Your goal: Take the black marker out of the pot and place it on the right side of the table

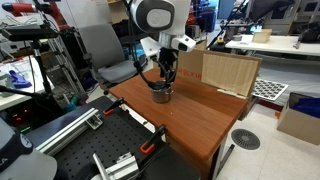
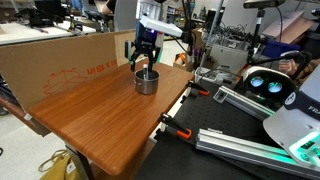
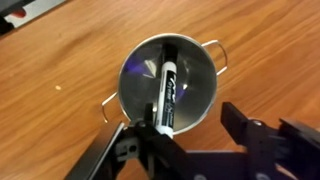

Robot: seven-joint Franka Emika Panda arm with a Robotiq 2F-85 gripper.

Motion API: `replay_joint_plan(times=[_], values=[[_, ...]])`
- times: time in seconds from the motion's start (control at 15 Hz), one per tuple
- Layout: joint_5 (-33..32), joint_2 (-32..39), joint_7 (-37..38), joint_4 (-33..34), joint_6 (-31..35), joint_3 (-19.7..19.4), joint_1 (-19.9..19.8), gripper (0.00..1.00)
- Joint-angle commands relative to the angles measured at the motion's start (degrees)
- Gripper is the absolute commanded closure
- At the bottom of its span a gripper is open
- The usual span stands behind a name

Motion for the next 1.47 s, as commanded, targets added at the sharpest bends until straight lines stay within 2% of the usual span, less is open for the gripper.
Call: replay_joint_plan(times=[0.0, 0.4, 0.53, 0.87, 1.4], values=[[-1.25, 1.40, 0.84, 1.38, -0.01, 0.08, -0.10, 0.56], [-2.46, 1.60, 1.37, 1.90, 0.22, -0.02, 0.48, 0.98], [-3.32, 1.48, 1.69, 1.78, 0.28, -0.27, 0.56, 0.95], [-5.07, 1.26, 2.49, 1.59, 0.40, -0.34, 0.99, 0.95], [-5.74, -5.40, 2.27, -0.40, -3.38, -0.63, 0.28, 0.95]])
